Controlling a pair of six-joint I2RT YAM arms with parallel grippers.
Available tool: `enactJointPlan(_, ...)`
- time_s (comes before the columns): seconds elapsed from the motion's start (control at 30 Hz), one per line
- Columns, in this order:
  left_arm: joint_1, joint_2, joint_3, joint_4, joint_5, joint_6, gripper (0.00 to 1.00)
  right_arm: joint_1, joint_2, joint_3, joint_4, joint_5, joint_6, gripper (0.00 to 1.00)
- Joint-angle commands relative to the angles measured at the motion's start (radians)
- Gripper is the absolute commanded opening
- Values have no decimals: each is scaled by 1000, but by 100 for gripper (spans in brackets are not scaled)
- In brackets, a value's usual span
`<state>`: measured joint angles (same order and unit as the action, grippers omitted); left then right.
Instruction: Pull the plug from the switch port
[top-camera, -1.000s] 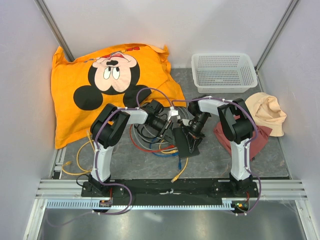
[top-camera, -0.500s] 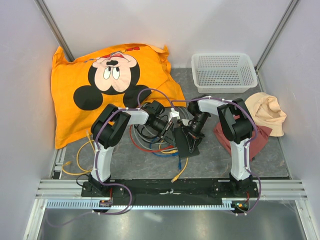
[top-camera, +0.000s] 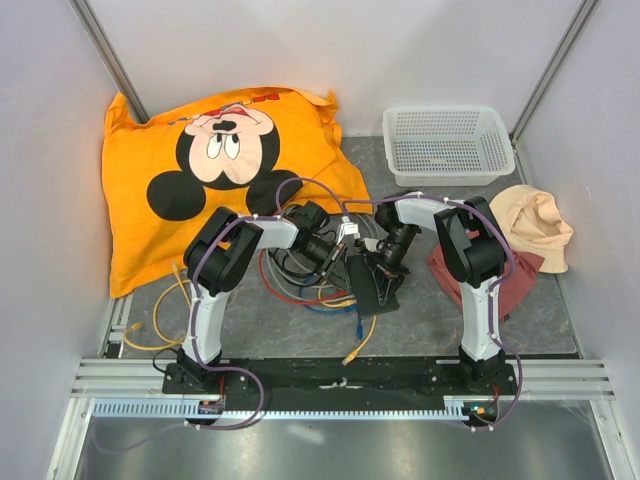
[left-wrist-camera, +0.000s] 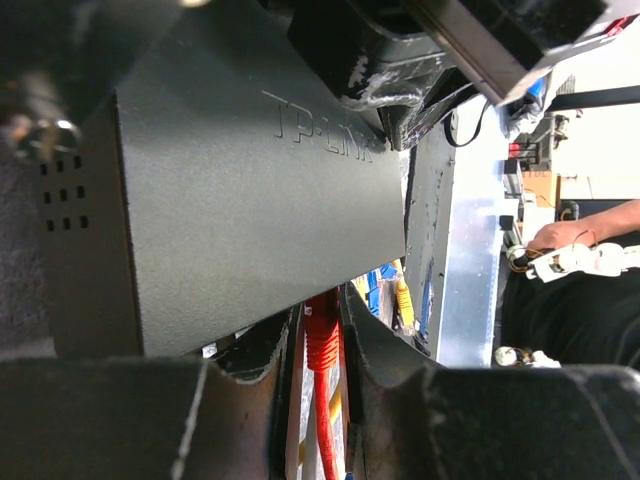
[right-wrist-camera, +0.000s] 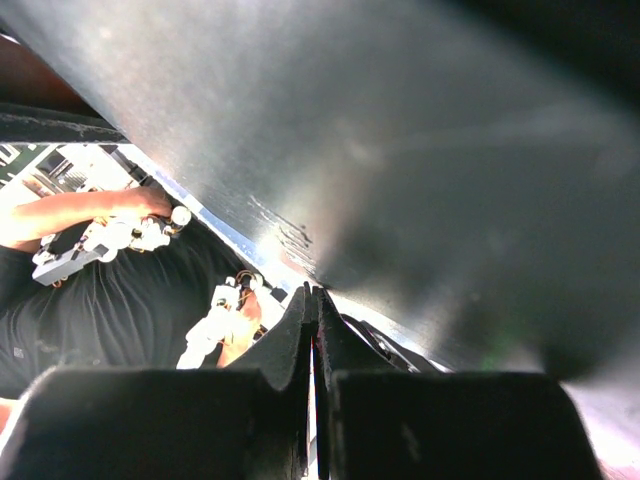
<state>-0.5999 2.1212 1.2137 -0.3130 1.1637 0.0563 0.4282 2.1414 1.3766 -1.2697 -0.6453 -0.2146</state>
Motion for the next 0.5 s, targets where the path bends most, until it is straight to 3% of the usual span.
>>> enactJointPlan(0.0, -6, 52, 33, -5, -33, 14, 17, 30, 140, -42, 380, 242, -23, 0)
enactJointPlan(0.17, 29, 94, 47, 0, -7, -21, 2, 35, 138, -44, 380, 246, -26, 0)
enactJointPlan(0.47, 69, 129, 55, 6, -21, -88, 2, 43, 140, -44, 380, 254, -26, 0)
